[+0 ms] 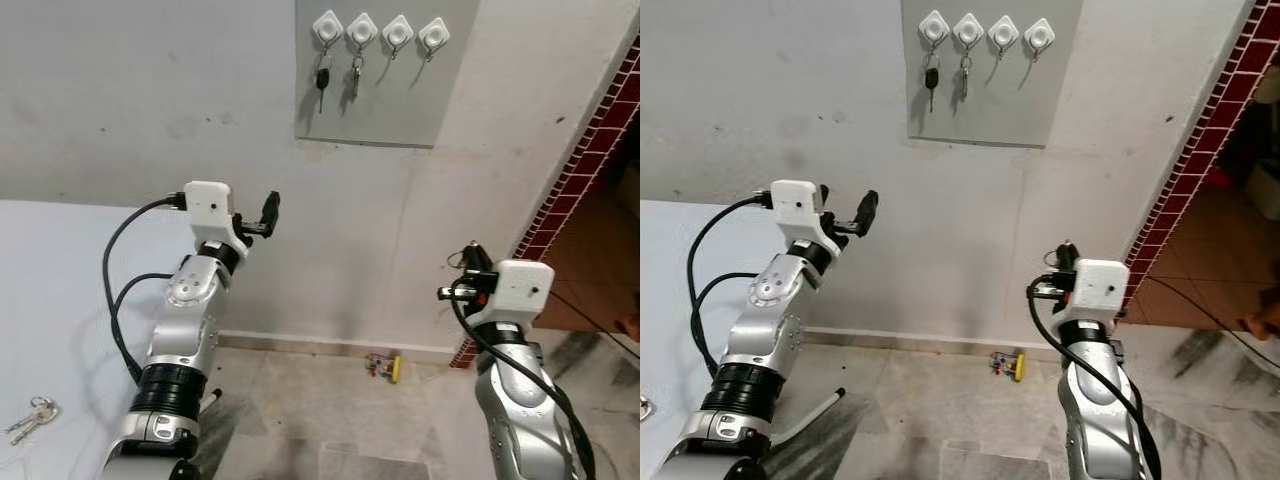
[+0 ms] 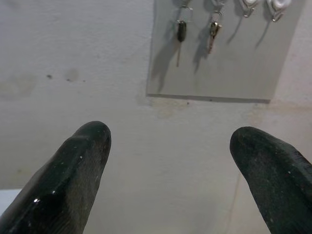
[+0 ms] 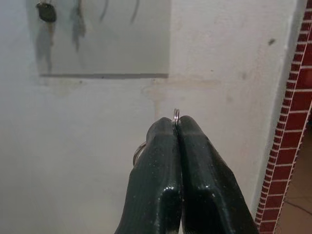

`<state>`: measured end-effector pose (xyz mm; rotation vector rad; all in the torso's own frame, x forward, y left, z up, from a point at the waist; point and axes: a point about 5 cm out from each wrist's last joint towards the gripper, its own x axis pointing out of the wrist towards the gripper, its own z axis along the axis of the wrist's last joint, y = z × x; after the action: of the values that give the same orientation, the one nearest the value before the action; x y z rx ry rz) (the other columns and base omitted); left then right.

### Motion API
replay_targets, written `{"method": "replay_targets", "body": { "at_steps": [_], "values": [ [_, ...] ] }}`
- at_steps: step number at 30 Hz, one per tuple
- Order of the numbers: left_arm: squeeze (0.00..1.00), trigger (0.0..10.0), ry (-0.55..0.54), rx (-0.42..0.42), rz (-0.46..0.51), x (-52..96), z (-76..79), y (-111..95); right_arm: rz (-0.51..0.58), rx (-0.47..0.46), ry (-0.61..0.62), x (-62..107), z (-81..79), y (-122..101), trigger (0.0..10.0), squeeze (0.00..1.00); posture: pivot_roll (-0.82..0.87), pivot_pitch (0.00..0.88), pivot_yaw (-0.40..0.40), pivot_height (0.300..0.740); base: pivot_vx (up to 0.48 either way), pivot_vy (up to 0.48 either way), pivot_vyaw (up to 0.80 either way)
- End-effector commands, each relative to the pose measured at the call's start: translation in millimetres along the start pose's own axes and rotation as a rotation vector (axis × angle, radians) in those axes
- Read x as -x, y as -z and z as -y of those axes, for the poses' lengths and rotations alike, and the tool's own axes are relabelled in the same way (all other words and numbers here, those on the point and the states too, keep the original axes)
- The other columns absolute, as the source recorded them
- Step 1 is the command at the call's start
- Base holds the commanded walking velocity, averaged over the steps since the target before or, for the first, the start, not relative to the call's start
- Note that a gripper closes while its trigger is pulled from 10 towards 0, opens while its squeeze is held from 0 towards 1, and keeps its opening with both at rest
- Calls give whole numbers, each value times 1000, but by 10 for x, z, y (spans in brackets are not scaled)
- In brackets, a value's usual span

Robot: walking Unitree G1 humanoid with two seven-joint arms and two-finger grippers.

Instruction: Hang keys on a hook

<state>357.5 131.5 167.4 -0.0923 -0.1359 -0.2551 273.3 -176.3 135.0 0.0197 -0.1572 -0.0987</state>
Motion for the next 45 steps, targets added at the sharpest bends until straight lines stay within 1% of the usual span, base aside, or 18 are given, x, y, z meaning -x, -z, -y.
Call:
{"method": "replay_targets", "body": {
  "at_steps": [1,5,7,8,9,11,13,14,15,23,38,45],
  "values": [
    [0,10000,26,-7,-9,-49,45,-23,17,4,22,9,21,-57,10000,0,-101,0,36,740,0,0,0],
    [0,10000,43,0,-7,-59,62,-28,7,3,46,32,32,-46,10000,0,-116,0,50,740,0,0,0],
    [0,10000,55,8,-10,-62,70,-25,-15,-11,58,47,36,-32,10000,0,-121,0,53,740,0,0,0],
    [0,10000,73,13,-10,-65,86,-20,-30,-35,65,57,43,-27,10000,0,-126,0,56,740,0,0,0],
    [0,10000,94,26,-19,-67,104,-8,-25,-27,68,61,51,-41,10000,0,-130,0,59,740,0,0,0],
    [0,10000,102,33,-24,-67,110,0,-30,-32,65,65,53,-37,10000,0,-132,0,60,740,0,0,0],
    [0,10000,112,40,-30,-68,117,7,-25,-19,61,69,60,-47,10000,0,-134,0,61,740,0,0,0],
    [0,10000,119,44,-35,-73,122,10,-8,19,61,69,67,-67,10000,0,-134,0,62,740,0,0,0],
    [0,10000,121,48,-41,-81,123,10,-3,22,57,67,64,-70,10000,0,-134,0,62,740,0,0,0],
    [0,10000,130,59,-56,-92,116,14,-5,14,43,48,31,-75,10000,0,-128,0,58,740,0,0,0],
    [0,10000,141,43,-42,-91,118,-11,0,25,15,8,-2,-74,10000,0,-113,0,48,740,356,0,0],
    [0,10000,138,45,-42,-88,111,-10,-1,27,11,25,-17,-65,10000,0,-112,0,48,740,441,0,0]
  ]
}}
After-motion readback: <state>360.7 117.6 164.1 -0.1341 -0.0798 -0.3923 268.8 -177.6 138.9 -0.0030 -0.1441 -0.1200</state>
